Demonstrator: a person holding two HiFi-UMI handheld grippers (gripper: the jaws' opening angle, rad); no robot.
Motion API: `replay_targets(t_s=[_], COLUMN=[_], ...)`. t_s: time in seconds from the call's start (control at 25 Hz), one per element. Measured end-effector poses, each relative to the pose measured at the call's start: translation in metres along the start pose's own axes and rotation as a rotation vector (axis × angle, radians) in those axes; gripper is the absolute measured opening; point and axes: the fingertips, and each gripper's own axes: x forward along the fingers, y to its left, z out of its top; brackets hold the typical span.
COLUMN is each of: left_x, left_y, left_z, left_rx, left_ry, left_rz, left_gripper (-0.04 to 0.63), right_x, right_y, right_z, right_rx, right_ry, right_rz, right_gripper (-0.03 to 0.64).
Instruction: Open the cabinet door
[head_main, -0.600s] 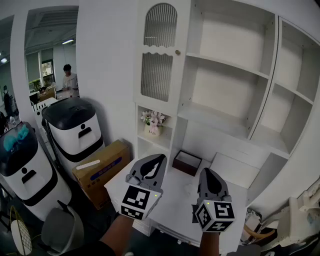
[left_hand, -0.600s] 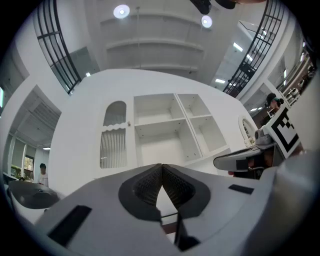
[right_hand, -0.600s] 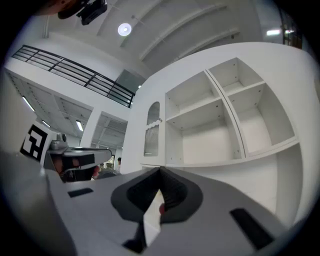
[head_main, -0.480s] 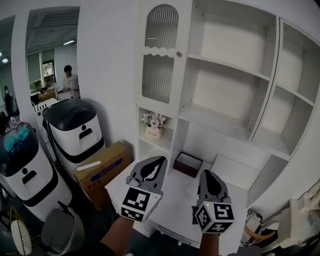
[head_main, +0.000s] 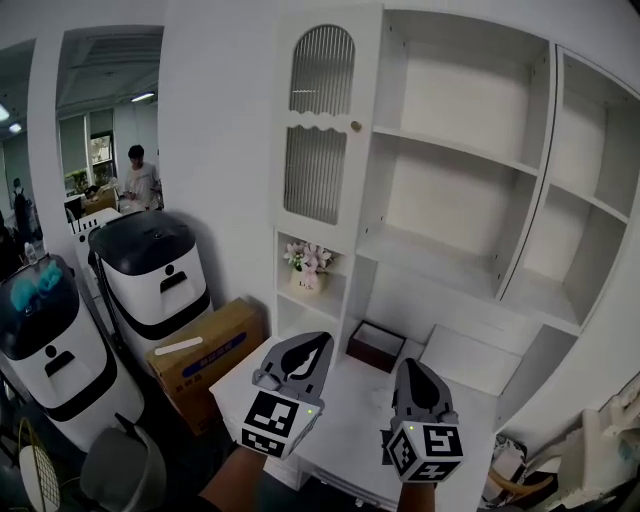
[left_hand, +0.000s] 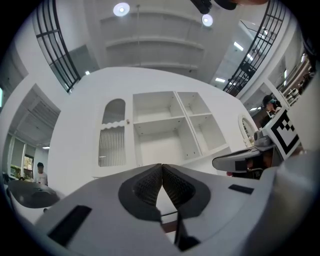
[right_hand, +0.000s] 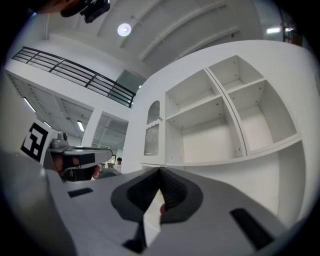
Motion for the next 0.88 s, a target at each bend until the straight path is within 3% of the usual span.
replay_targets(t_s=[0.24,0.48,0.64,0.88], left_x=[0.022,0.073,0.102,0.135], left_y=[0.005,0.019,0.040,0.081], left_z=[0.011,0.056,0.080,0.094], left_rx=[0.019,0.130,0.108,0.143], left_ry=[-0.015,-0.069,-0.120,-0.199], left_rz=[0.001,0.006,0.020,0.014], left_gripper=[0.011,0.011,0.011,0.011], right_x=[-0.009,-0.005,0.025,0.091], right_y=[-0.011,-0.041,-0.055,-0.056], right_z=[-0.005,-0.007,0.019,0.079], right_rx=[-0.085,-0.068,-0.099,-0.171], right_ry=[0.023,0.026,-0.024,-0.137], right_rz=[0.026,0.017,0.014,-0.021], right_gripper=[0.021,0.021,0.021,0.021])
